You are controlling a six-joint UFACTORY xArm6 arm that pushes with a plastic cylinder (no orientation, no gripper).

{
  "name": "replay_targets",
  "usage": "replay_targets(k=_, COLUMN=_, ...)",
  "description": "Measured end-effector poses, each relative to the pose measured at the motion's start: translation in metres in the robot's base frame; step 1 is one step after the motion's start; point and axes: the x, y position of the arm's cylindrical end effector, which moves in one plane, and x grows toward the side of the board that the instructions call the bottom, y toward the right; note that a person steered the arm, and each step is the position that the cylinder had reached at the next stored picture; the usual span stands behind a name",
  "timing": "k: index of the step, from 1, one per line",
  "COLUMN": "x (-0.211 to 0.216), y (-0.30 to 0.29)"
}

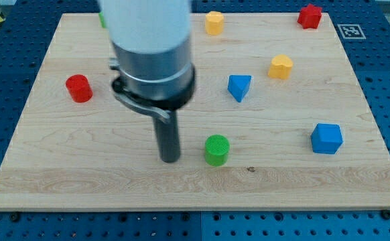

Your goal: Slightly drag the green circle to the top

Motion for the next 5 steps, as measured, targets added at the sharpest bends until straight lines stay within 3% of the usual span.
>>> replay_targets(k=1, x=0.027, y=0.036)
replay_targets(k=5, x=0.028, y=0.053)
